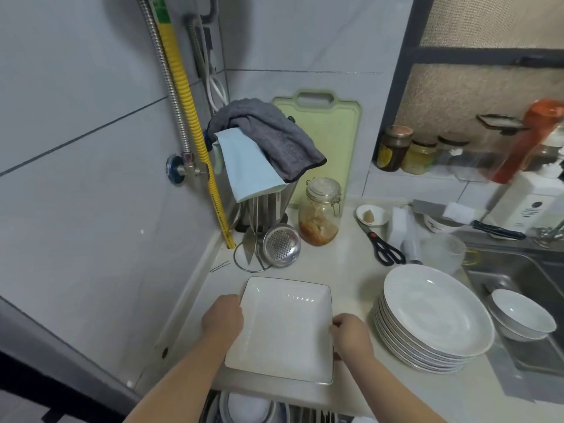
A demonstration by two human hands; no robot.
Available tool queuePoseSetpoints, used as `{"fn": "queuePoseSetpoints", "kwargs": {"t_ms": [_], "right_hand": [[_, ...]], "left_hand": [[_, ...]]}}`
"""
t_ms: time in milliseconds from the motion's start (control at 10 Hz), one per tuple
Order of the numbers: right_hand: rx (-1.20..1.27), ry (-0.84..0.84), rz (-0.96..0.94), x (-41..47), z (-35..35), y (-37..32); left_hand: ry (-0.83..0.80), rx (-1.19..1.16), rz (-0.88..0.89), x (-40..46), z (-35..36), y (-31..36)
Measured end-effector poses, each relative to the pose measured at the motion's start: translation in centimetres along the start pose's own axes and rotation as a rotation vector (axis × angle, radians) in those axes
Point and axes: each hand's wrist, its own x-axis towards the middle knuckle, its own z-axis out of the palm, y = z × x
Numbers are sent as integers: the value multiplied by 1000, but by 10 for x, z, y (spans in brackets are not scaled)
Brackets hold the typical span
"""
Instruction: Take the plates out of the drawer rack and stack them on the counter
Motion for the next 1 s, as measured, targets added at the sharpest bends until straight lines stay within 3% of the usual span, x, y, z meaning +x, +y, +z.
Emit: {"fn": "queuePoseSetpoints", "kwargs": {"t_ms": [500, 600, 800, 1000], "right_hand": [[-39, -10, 10, 13, 6, 9], [-164, -17, -6, 10, 5, 8], [-329, -70, -168, -1, -5, 14], [-640, 89, -472, -27, -42, -2]], "left_hand": [[1, 22, -13, 3, 6, 8], [-11, 56, -4, 1, 6, 7], [-30, 255, 49, -12, 6, 16], [120, 366, 347, -45, -6, 61]]}}
